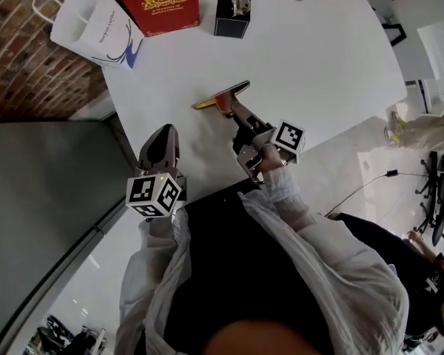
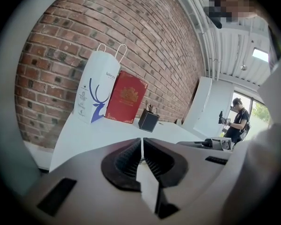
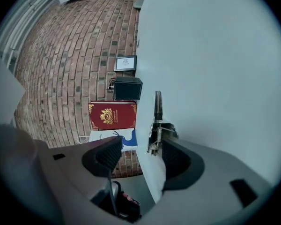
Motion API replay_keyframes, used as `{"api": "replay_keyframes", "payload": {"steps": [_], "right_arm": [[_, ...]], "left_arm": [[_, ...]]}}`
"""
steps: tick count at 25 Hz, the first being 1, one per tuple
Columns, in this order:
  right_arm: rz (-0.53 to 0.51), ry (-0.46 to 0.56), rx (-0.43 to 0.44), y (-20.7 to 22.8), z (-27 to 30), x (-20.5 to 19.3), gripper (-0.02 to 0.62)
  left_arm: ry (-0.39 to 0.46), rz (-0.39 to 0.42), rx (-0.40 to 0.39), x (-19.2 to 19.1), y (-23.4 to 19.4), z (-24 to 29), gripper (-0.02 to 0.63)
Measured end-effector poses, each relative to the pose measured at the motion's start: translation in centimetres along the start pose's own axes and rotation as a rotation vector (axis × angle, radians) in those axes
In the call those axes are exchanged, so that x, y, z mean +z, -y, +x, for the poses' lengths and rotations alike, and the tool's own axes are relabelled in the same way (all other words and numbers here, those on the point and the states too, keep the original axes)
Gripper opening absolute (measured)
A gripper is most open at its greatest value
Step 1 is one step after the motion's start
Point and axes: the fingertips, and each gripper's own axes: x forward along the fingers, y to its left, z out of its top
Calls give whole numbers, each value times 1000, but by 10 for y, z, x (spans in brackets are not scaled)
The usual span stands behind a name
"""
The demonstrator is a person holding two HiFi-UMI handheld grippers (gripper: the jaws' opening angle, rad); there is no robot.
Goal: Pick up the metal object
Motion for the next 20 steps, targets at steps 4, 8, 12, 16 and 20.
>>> {"api": "replay_keyframes", "payload": {"steps": [4, 8, 12, 16, 20], "right_arm": [[20, -17, -13, 6, 12, 2, 278], [69, -16, -41, 12, 22, 3, 247], [122, 15, -124, 26, 24, 7, 173], [149, 35, -156, 29, 22, 8, 97], [118, 50, -145, 22, 21, 9, 72]], "left_arm": [[-15, -22, 24, -7, -8, 6, 28], [-25, -27, 32, -10, -12, 11, 29], [-33, -34, 43, -12, -17, 13, 29], [-40, -41, 50, -15, -17, 10, 28], [-45, -45, 56, -17, -17, 8, 28]]}}
